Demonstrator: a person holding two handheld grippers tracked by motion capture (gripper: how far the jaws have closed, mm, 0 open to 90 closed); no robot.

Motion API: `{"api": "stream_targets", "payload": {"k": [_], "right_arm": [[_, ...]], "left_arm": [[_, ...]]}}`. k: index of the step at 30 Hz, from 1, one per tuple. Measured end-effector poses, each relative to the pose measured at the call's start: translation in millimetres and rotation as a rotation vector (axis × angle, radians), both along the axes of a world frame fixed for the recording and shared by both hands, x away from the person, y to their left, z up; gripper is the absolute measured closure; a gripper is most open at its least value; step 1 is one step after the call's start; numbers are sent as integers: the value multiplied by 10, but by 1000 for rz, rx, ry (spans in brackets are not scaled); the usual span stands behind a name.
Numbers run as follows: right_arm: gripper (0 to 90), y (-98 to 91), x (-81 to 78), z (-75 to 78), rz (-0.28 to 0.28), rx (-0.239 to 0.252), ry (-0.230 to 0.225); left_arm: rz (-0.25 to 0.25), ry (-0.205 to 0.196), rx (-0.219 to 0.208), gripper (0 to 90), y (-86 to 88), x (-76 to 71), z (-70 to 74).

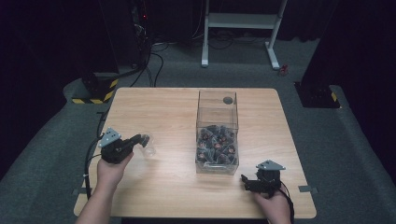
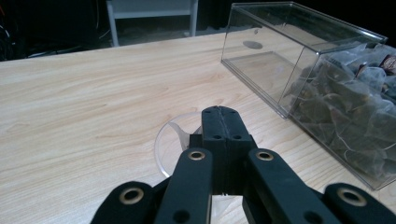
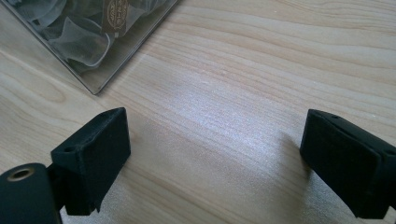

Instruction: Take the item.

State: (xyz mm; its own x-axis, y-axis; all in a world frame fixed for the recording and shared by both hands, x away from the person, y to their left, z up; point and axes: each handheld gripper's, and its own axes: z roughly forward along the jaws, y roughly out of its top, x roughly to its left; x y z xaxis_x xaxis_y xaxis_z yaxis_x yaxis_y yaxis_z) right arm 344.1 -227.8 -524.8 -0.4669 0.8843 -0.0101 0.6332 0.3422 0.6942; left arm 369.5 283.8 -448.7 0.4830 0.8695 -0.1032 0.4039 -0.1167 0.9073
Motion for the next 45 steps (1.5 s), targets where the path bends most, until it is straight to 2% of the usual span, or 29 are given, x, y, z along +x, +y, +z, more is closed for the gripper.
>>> {"api": "stream_targets", "payload": {"k": [4, 14, 18, 23, 26, 34, 36, 45], "right_arm": [[84, 0, 0, 0, 0, 0, 0], [84, 0, 0, 0, 1, 0, 0], [84, 0, 0, 0, 0, 0, 0], [85, -1, 0, 0, 2, -1, -2], [86, -1, 0, 0, 2, -1, -2], [87, 0, -1, 0, 2, -1, -2], [87, 0, -2, 0, 2, -1, -2], [87, 0, -2, 0, 2, -1, -2]], "left_arm": [[-1, 14, 15, 900, -4, 17, -36], [3, 31, 17, 887, -32, 56, -81], [3, 24, 10, 794, -36, 50, -52], [4, 26, -6, 635, -30, 43, -18], [-1, 28, 0, 561, -29, 32, -11], [6, 11, -5, 407, 7, -21, 5], [1, 17, -19, 372, 21, -30, 7], [19, 30, -13, 236, 72, -63, -2]]}}
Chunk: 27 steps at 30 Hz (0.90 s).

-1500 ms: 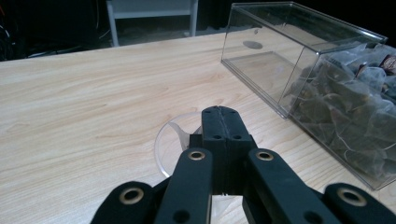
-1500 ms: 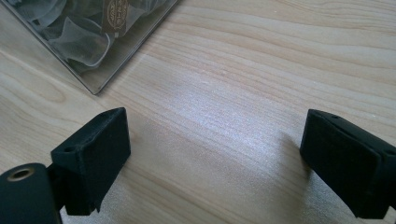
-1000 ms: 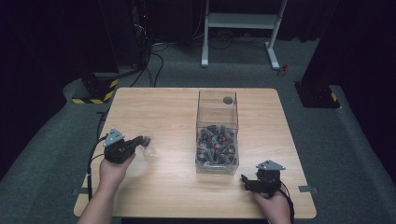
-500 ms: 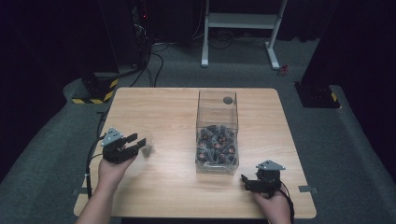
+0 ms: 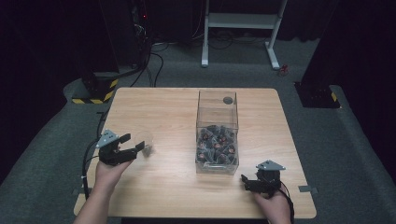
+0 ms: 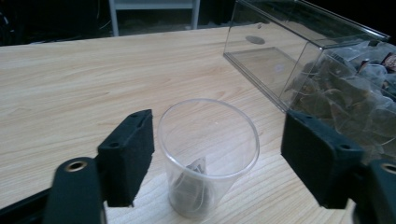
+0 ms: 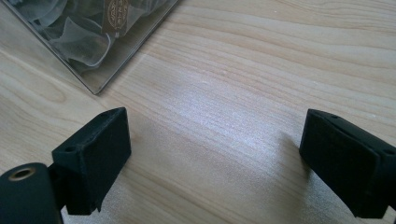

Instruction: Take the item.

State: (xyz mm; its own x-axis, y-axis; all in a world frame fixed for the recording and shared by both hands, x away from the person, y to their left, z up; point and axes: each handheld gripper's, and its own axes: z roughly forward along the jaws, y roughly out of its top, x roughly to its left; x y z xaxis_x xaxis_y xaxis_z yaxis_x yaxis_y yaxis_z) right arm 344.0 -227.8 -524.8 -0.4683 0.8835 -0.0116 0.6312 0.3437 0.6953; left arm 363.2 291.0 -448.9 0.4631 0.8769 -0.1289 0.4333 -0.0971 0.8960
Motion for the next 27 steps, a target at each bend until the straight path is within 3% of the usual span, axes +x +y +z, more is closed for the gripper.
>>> {"api": "stream_targets", "payload": {"k": [13, 18, 27], "right_arm": [[88, 0, 0, 0, 0, 0, 0], [87, 0, 0, 0, 0, 0, 0], [88, 4, -3, 0, -5, 4, 2]], "left_arm": [[16, 32, 22, 201, 148, -134, -105], [20, 74, 29, 201, 198, -184, -223], [13, 166, 94, 201, 229, -270, -536]]}}
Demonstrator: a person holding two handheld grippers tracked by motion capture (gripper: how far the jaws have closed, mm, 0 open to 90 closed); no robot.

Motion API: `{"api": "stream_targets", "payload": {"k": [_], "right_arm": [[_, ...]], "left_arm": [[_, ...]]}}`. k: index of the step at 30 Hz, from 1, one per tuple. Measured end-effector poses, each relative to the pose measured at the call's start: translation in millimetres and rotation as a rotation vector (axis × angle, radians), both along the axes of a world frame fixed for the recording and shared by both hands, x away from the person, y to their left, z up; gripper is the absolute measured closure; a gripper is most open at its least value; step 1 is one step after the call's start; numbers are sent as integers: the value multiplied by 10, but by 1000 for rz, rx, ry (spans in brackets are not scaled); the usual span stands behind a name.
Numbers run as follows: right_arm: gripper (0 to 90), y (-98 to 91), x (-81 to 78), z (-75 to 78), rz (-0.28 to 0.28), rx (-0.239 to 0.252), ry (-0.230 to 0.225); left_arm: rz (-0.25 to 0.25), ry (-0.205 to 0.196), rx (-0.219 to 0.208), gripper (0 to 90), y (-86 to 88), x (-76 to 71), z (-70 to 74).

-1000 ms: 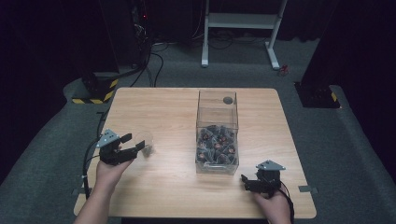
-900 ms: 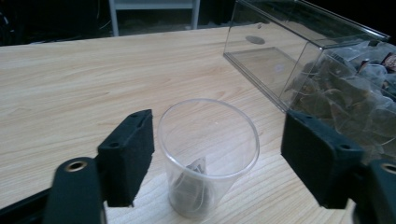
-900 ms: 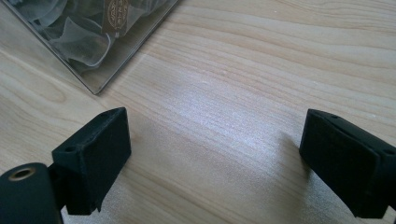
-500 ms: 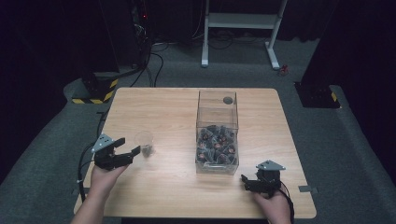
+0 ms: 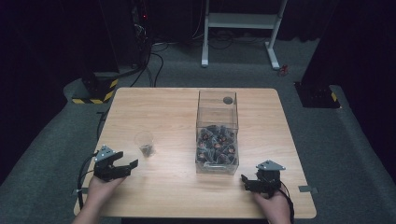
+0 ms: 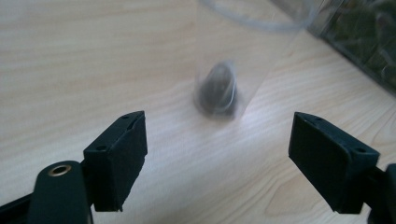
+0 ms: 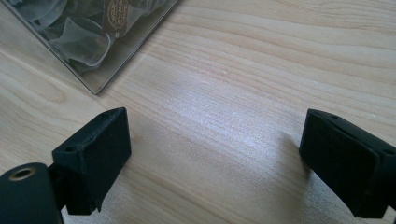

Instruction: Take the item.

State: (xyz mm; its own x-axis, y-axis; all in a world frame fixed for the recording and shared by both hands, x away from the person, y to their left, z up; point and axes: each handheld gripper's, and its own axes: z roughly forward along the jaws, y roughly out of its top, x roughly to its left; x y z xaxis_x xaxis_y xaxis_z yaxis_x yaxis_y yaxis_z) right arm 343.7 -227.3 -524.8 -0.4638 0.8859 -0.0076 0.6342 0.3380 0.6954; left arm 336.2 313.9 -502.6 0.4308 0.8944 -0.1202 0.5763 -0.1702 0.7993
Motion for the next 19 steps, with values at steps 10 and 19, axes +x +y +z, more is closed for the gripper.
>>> {"api": "stream_targets", "payload": {"k": [10, 19], "right_arm": [[89, 1, -1, 0, -1, 0, 0], [88, 1, -1, 0, -1, 0, 0]], "left_arm": [[-24, 49, 97, 201, -84, -91, -214], [-27, 65, 123, 180, -128, -102, -248]]}}
